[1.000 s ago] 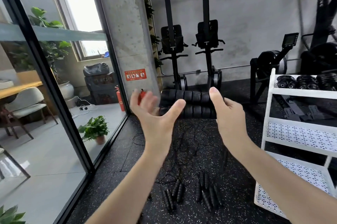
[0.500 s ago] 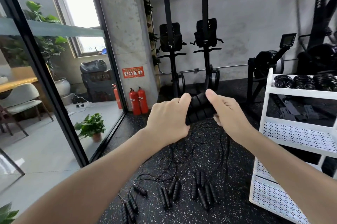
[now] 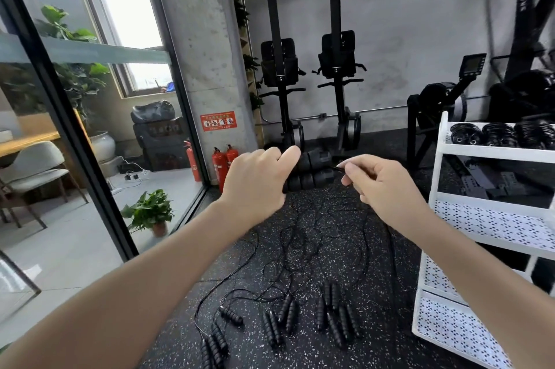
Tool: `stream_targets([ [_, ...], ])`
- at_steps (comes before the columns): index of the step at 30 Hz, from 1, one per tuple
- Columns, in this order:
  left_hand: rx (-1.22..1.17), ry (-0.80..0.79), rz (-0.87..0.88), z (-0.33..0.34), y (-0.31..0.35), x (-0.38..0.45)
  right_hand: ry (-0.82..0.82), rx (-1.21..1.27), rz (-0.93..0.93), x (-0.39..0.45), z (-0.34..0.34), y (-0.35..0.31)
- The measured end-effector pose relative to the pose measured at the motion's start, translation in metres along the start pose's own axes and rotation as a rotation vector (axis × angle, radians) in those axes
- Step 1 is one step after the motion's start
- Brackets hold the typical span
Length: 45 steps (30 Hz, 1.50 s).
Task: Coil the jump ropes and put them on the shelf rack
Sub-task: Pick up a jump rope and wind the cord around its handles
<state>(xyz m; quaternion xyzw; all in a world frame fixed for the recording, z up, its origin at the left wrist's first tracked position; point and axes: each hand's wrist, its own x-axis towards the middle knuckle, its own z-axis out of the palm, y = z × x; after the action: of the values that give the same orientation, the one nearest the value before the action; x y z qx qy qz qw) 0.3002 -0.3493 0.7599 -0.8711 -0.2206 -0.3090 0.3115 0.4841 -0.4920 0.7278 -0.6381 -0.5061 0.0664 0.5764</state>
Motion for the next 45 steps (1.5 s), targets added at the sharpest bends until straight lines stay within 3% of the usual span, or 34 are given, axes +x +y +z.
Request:
stream_targets([
  [7, 0.093, -0.118, -0.100, -0.002, 0.015, -0.005, 0.063, -0.031, -0.020, -0.008, 0.012, 0.004],
  [11, 0.010, -0.096, -0.160, -0.004, 0.013, -0.004, 0.098, 0.064, 0.017, -0.009, 0.011, 0.008],
  [19, -0.092, -0.089, -0.282, -0.009, 0.009, 0.002, 0.126, -0.091, -0.014, -0.020, 0.021, 0.006],
  [29, 0.036, -0.142, -0.051, -0.003, 0.001, -0.006, 0.163, -0.213, -0.054, -0.011, 0.011, -0.002],
  [33, 0.061, -0.178, -0.147, -0.008, 0.011, -0.007, 0.123, -0.201, -0.025, -0.012, 0.014, -0.013],
  [36, 0.026, -0.184, -0.217, -0.006, 0.016, -0.007, 0.050, -0.026, 0.039, -0.017, 0.017, -0.020],
  [45, 0.028, -0.208, -0.257, -0.004, 0.017, -0.004, -0.046, 0.003, 0.020, -0.040, 0.034, -0.024],
])
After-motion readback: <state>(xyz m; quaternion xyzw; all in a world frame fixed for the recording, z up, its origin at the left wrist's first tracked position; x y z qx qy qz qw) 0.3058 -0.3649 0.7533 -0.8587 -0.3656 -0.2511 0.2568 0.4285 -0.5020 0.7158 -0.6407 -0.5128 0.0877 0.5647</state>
